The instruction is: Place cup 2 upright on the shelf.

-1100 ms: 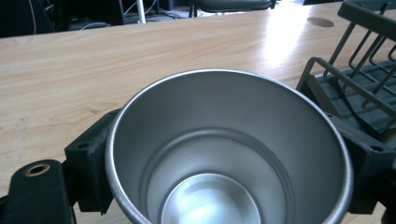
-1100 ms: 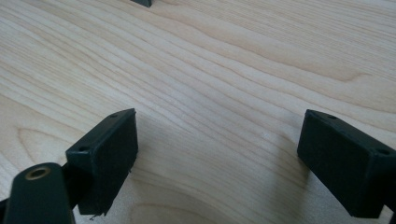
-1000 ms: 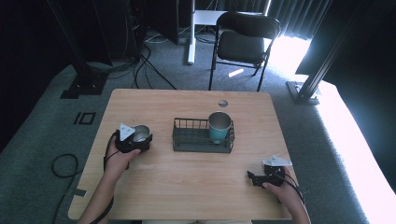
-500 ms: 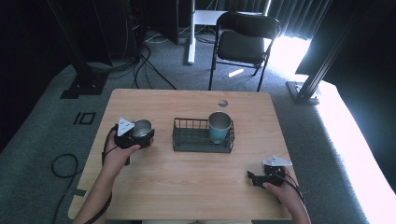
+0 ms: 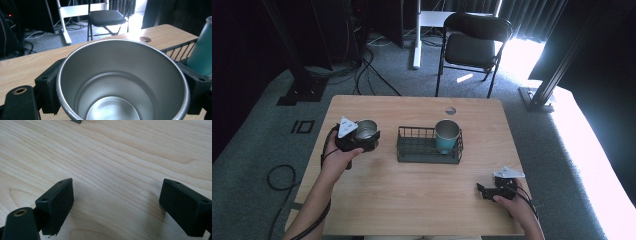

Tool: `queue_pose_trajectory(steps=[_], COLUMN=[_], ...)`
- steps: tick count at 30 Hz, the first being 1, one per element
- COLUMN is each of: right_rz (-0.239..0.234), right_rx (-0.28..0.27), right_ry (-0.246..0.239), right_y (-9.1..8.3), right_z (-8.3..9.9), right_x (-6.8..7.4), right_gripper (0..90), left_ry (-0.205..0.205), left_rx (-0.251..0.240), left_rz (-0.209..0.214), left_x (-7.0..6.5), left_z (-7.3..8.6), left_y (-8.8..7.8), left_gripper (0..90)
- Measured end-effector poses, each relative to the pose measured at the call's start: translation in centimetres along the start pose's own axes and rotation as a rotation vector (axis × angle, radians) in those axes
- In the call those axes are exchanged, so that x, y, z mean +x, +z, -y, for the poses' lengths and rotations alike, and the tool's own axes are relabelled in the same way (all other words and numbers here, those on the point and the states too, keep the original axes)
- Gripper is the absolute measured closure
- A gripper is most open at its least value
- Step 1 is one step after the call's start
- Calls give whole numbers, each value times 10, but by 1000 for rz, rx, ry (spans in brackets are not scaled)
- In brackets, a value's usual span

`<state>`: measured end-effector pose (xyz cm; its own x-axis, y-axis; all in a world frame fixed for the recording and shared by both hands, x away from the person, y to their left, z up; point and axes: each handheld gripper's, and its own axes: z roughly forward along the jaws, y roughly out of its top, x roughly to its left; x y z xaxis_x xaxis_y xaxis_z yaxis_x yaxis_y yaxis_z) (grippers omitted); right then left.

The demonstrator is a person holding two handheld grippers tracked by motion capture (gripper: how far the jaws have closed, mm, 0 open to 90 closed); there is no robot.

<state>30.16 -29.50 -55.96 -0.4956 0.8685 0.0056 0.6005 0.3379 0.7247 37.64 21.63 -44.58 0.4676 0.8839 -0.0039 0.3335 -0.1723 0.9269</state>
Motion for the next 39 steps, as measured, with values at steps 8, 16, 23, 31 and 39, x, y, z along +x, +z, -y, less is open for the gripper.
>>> queue_pose_trajectory(steps=[8, 16, 23, 31, 39], right_rz=[0, 0, 0, 0, 0], right_rx=[-1, 0, 0, -1, -1], right_ry=[-1, 0, 0, 0, 1], right_y=[0, 0, 0, 0, 0], right_z=[0, 0, 0, 0, 0], right_x=[0, 0, 0, 0, 0], right_gripper=[118, 118, 119, 118, 119], left_ry=[36, 53, 56, 73, 72], left_rx=[-22, -39, -65, -70, -79], left_rz=[34, 78, 120, 151, 182], left_x=[-8, -21, -37, -55, -68], left_z=[-24, -42, -54, -66, -69], left_y=[0, 8, 20, 35, 48], left_gripper=[141, 141, 141, 141, 141])
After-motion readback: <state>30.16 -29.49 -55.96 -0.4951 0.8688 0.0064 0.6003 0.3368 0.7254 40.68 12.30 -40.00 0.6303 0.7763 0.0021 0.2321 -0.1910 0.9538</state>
